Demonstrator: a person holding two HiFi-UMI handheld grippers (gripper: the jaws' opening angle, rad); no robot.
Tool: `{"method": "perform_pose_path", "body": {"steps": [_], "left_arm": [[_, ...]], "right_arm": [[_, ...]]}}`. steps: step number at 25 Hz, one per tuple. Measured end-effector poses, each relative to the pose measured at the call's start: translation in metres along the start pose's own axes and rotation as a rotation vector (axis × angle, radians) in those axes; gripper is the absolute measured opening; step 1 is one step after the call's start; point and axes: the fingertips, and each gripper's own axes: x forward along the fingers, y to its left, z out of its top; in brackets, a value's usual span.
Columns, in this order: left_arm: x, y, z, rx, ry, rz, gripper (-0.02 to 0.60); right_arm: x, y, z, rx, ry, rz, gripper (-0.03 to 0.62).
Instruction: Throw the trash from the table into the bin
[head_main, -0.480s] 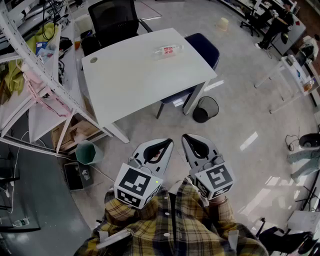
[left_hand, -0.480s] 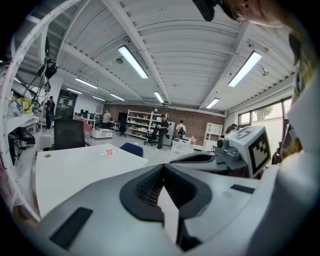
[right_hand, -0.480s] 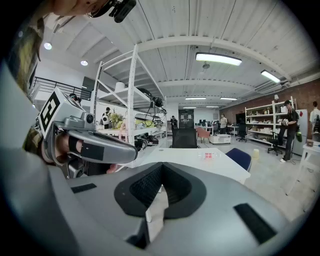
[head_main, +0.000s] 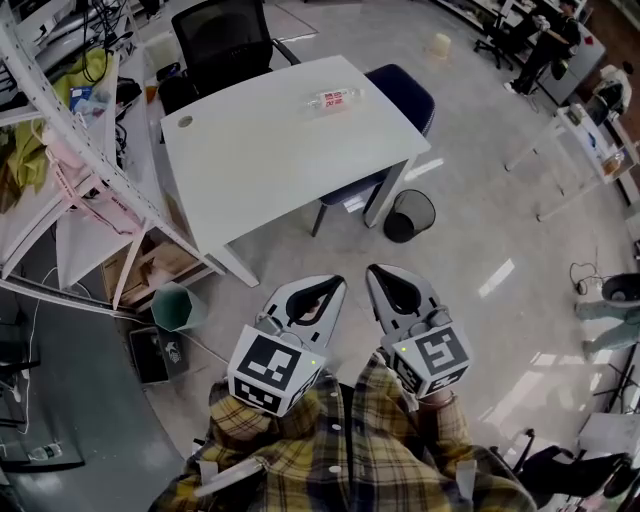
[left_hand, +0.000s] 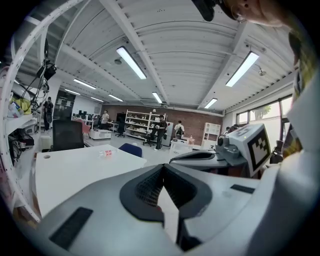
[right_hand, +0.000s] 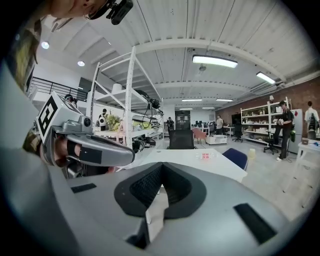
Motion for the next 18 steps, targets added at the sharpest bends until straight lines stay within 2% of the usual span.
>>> {"method": "perform_pose_path", "body": {"steps": [3,7,12,18], "left_arm": [[-0.001,-0.003,-0.002,0.003,0.003,-0.012,0.008],[-0.001,-0.006,-0.005,0.022,0.015,-0.023,0.008],[0.001,-0.007,-0.011,0.022,0.048,-0.026,0.008],[0.016,0.006,-0.013,0.021,0.068,-0.006,0.008]], "right_arm": [[-0.004,0.003,-0.002,-0.002,-0.018,-0.006,-0.002],[-0.007,0.011,-0.014,0.007,0.032,0.009,-0.002],[-0.006,0.001,-0.015,0.044,0.048,-0.036,-0.002],[0.006,-0.011,-0.025,0.066,0.041,-0.004,-0.002]]}}
